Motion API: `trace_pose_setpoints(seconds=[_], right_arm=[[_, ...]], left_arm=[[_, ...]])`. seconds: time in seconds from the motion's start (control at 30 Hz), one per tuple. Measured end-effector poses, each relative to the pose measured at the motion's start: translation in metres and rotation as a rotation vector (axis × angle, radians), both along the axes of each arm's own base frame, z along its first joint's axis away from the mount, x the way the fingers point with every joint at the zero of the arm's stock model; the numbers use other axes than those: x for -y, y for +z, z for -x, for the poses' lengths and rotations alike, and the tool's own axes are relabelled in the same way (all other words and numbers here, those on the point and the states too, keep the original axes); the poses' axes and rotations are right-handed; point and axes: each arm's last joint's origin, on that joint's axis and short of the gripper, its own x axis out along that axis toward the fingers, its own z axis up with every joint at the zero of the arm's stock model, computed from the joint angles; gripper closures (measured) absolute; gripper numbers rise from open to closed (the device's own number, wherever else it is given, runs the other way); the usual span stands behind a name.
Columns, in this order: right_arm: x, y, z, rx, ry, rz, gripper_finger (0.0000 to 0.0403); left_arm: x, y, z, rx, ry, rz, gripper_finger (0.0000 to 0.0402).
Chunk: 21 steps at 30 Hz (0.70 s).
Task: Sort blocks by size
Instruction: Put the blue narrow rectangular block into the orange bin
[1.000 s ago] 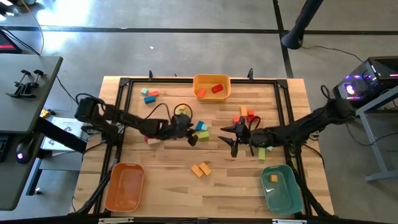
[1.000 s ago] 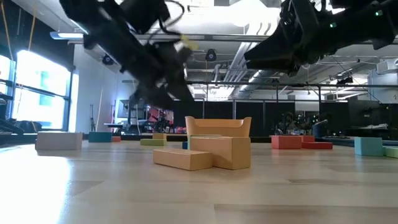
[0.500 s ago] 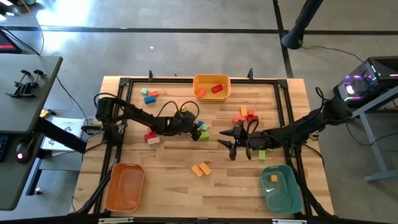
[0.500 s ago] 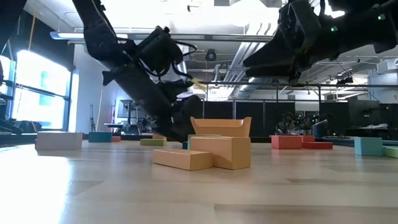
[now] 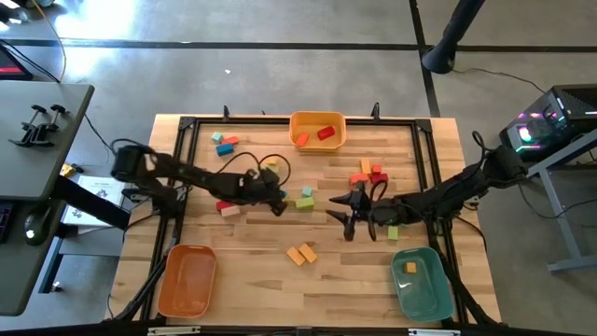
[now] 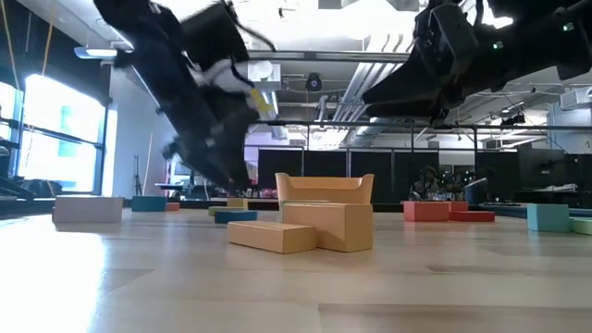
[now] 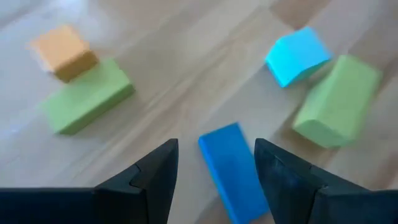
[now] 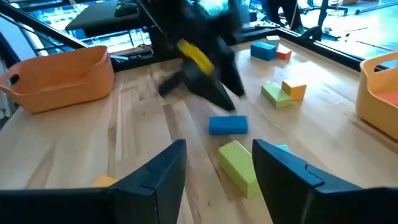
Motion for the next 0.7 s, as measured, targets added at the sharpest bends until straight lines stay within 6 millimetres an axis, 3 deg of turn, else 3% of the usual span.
trace_pose_setpoints(seconds=[0.13, 0.3, 0.53, 0.7], right_arm=[[0.003, 0.000, -0.001, 0.001, -0.014, 0.000, 0.0222], [0.004, 0.000, -0.001, 0.000, -0.016, 0.001, 0.0222], [0.004, -0.003, 0.000, -0.025, -0.021, -0.015, 0.0222], [0.004, -0.003, 0.000, -0.030, -0.020, -0.015, 0.0222]], left_arm=[[0.019, 0.011, 0.010, 0.018, 0.026, -0.006, 0.0203], [0.042, 0.005, 0.013, 0.081, 0.151, -0.042, 0.0203], [0.062, -0.025, 0.004, 0.146, 0.217, -0.096, 0.0203], [0.059, -0.052, -0.004, 0.127, 0.240, -0.098, 0.0200]])
